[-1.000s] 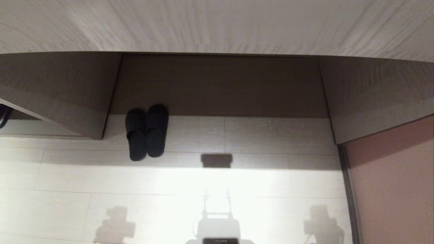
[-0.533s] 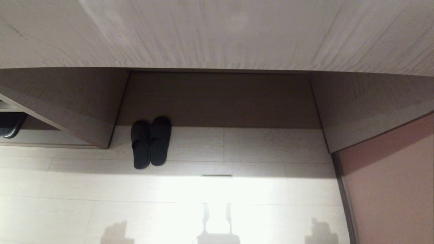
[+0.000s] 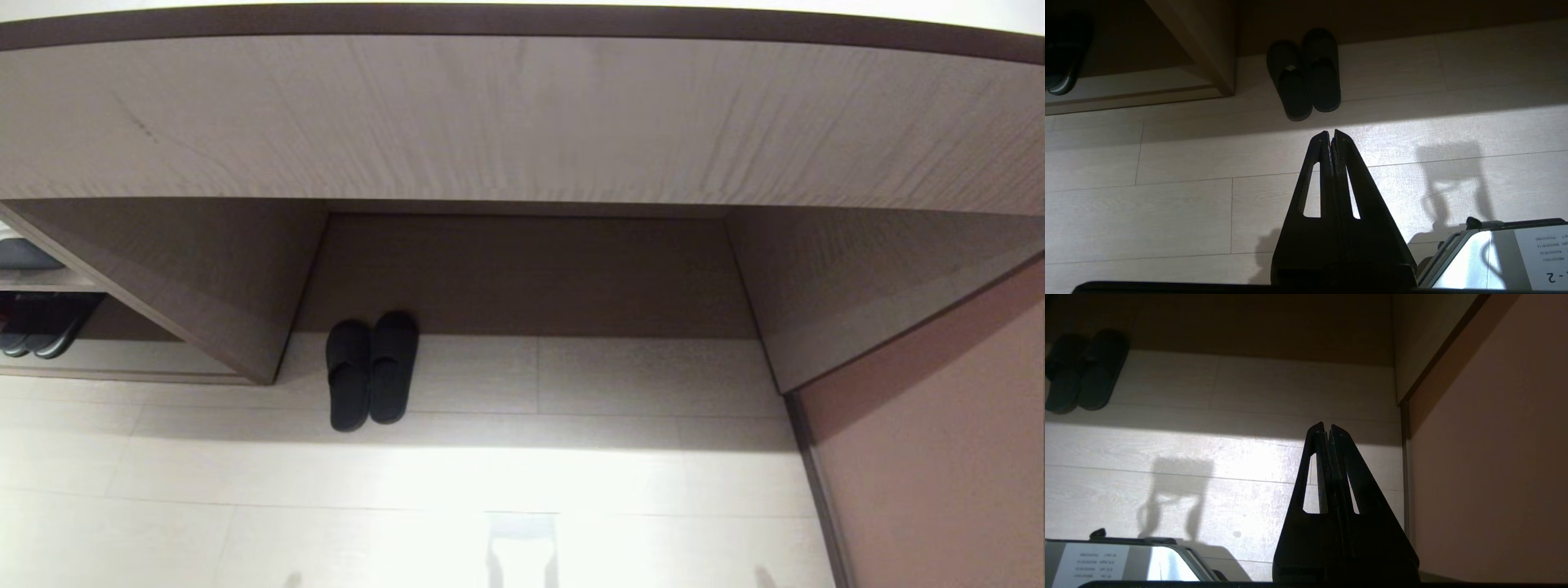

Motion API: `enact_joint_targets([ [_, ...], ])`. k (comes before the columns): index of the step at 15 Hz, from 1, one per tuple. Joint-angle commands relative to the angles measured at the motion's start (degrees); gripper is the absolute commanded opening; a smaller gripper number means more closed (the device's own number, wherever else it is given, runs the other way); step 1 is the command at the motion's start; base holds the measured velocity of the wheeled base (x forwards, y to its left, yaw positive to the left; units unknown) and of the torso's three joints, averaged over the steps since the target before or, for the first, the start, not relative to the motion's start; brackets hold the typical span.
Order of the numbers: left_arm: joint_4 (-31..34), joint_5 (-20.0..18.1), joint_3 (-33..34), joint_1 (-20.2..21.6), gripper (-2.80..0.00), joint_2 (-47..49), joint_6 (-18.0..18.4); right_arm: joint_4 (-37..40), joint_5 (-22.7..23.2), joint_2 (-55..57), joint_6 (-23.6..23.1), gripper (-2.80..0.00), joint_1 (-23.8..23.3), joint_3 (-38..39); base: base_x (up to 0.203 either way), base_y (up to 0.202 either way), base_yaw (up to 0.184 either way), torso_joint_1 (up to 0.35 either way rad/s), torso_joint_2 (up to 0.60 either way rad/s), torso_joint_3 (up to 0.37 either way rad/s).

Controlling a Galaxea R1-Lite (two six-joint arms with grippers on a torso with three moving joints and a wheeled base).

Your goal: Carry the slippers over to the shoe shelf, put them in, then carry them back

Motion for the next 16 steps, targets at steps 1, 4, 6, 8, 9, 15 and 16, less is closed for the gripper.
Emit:
enact_joint_targets([
  [1, 0.1, 0.0, -0.1, 0.0, -2.8, 0.1, 0.0, 0.0, 0.0, 0.0, -0.1, -2.8, 0.1, 0.0, 0.0, 0.0, 0.0, 0.002, 0.0, 0.204],
  [4, 0.1, 0.0, -0.1, 0.0, -2.8, 0.1, 0.0, 0.0, 0.0, 0.0, 0.0, -2.8, 0.0, 0.0, 0.0, 0.0, 0.0, 0.003, 0.0, 0.2],
  [6, 0.1, 0.0, -0.1, 0.0, -2.8, 0.1, 0.0, 0.0, 0.0, 0.0, 0.0, -2.8, 0.0, 0.0, 0.0, 0.0, 0.0, 0.004, 0.0, 0.19],
  [8, -0.2, 0.0, 0.0, 0.0, -2.8, 0.1, 0.0, 0.0, 0.0, 0.0, -0.1, -2.8, 0.0, 0.0, 0.0, 0.0, 0.0, 0.002, 0.0, 0.201],
  [9, -0.1, 0.0, 0.0, 0.0, -2.8, 0.1, 0.0, 0.0, 0.0, 0.0, -0.1, -2.8, 0.0, 0.0, 0.0, 0.0, 0.0, 0.003, 0.0, 0.206],
  [15, -0.3, 0.0, 0.0, 0.0, -2.8, 0.1, 0.0, 0.0, 0.0, 0.0, -0.1, -2.8, 0.1, 0.0, 0.0, 0.0, 0.0, 0.001, 0.0, 0.202],
  [16, -0.3, 0.0, 0.0, 0.0, -2.8, 0.1, -0.1, 0.0, 0.0, 0.0, 0.0, -2.8, 0.0, 0.0, 0.0, 0.0, 0.0, 0.005, 0.0, 0.201],
])
